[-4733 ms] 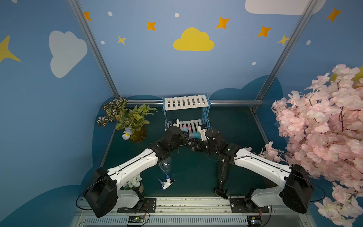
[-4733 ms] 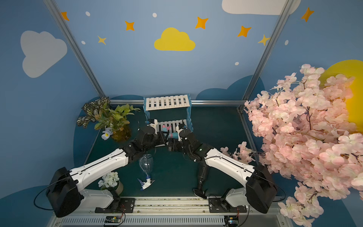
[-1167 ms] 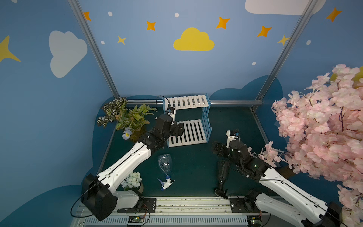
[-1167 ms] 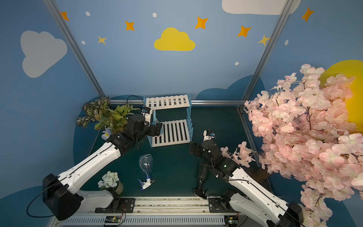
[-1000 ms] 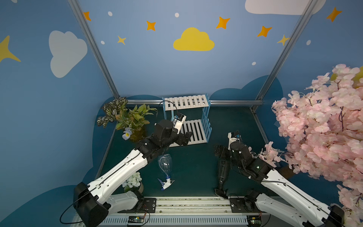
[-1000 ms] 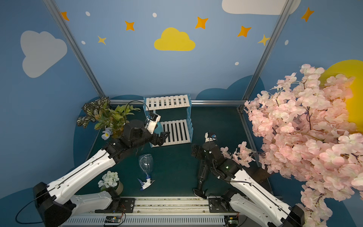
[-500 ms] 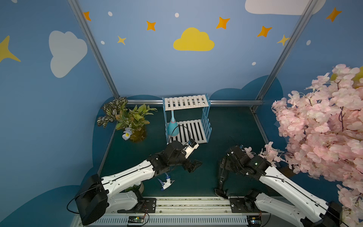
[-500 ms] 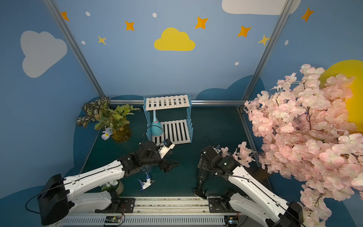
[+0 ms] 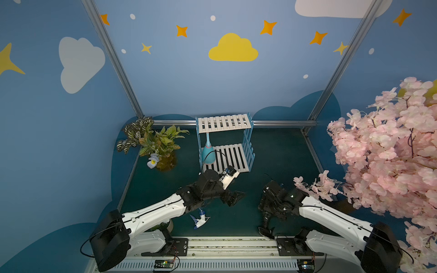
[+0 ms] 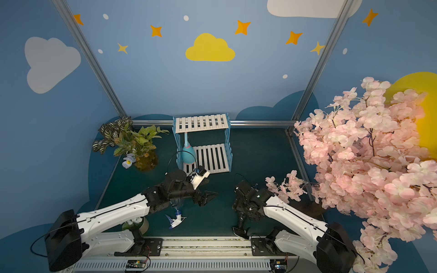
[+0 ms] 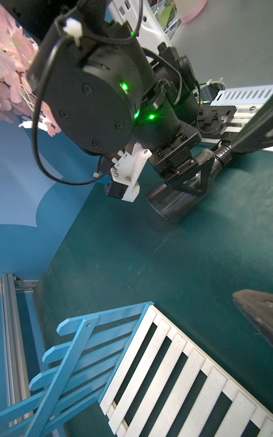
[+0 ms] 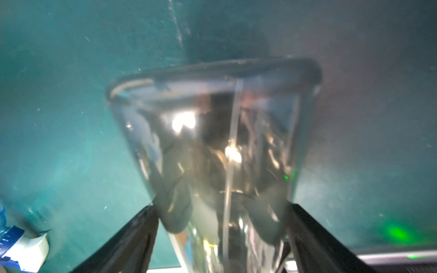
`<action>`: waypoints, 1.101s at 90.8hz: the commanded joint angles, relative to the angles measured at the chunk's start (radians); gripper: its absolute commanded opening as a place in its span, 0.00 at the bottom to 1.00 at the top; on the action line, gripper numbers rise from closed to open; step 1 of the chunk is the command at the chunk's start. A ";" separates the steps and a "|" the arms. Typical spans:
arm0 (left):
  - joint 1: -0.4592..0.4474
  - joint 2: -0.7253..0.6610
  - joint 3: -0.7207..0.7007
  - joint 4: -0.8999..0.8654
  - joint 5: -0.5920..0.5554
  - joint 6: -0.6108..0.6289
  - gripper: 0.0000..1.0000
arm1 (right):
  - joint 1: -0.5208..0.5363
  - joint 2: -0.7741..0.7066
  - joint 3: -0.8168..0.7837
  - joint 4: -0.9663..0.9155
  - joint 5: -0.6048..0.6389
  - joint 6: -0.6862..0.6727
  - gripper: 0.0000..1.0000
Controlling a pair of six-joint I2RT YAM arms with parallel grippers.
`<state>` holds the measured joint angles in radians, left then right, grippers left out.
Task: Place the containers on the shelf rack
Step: 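Pick up a container from the center of the board.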
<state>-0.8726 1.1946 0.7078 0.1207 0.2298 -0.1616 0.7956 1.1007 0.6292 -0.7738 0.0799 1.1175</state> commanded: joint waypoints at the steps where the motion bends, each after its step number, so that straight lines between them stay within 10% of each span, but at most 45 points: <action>1: -0.003 -0.030 -0.013 0.033 0.048 0.003 0.95 | -0.004 0.038 0.006 0.036 -0.002 -0.029 0.83; 56: -0.182 -0.215 -0.031 -0.202 -0.017 0.482 0.95 | -0.037 0.263 0.067 0.095 -0.034 -0.190 0.78; 100: -0.498 -0.034 -0.062 -0.087 -0.264 1.077 0.94 | -0.073 0.349 0.365 -0.135 -0.317 -0.380 0.70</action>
<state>-1.3212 1.1130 0.6632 -0.0299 0.0414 0.7067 0.7437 1.4338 0.9318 -0.8356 -0.0971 0.8078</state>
